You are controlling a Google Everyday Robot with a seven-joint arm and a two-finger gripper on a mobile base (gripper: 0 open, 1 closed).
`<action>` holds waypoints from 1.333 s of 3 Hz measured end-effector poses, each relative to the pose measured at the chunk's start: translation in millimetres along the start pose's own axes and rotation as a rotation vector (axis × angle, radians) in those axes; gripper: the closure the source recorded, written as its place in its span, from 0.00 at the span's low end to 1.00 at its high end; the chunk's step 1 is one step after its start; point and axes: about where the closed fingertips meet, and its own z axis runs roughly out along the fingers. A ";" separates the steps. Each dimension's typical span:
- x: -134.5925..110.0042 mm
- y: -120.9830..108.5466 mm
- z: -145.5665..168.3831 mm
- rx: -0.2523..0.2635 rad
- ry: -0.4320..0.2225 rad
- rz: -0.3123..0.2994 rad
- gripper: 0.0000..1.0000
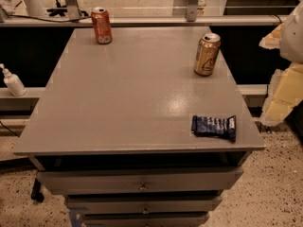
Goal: Pick rxbar blueberry
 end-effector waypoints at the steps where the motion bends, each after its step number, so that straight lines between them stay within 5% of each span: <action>1: 0.0 0.0 0.0 0.000 0.000 0.000 0.00; 4: -12.3 22.3 62.0 -0.011 -0.100 0.054 0.00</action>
Offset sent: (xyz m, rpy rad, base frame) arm -0.0042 0.0102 -0.0270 0.0672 -0.0178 -0.0141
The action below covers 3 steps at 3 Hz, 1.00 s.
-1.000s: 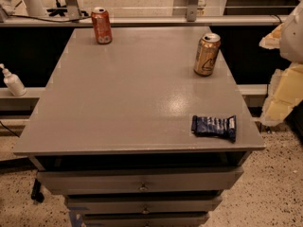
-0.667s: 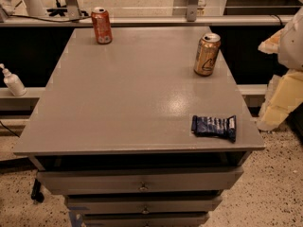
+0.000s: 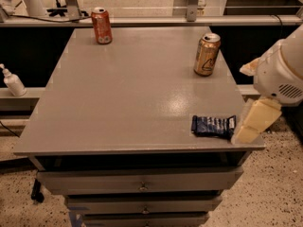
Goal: Pick rxbar blueberry
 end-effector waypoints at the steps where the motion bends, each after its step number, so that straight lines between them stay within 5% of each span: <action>1: -1.7 1.0 31.2 -0.021 -0.010 0.017 0.00; 3: 1.0 -8.1 79.2 -0.056 0.005 0.034 0.00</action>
Offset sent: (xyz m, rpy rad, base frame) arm 0.0326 0.0172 -0.0857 0.0395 0.0781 -0.0273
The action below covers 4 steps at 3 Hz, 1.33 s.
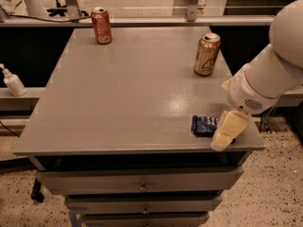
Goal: Pick rxbar blueberry
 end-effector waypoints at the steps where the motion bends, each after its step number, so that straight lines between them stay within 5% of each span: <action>1: 0.2 -2.4 13.9 -0.016 0.005 -0.002 0.18; 4: 0.3 -3.6 16.5 -0.026 0.010 0.001 0.88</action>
Offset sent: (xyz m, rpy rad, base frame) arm 0.0098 0.0014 -0.0289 -0.0008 0.0393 0.0011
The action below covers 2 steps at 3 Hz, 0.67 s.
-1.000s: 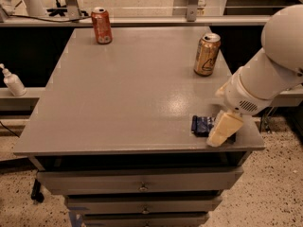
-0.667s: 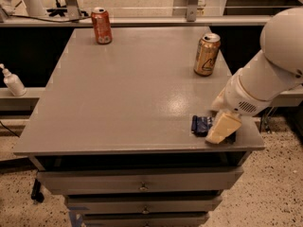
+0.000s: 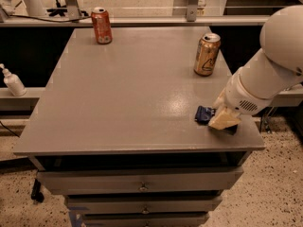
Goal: Pick rxbar blueberry
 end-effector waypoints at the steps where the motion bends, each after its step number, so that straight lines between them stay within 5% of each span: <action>1: -2.8 -8.2 -4.2 0.003 -0.016 0.008 1.00; 2: -15.7 -19.1 -16.1 -0.019 -0.083 0.039 1.00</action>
Offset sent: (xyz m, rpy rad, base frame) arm 0.0353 0.0128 0.0510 0.2090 0.0009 -0.0413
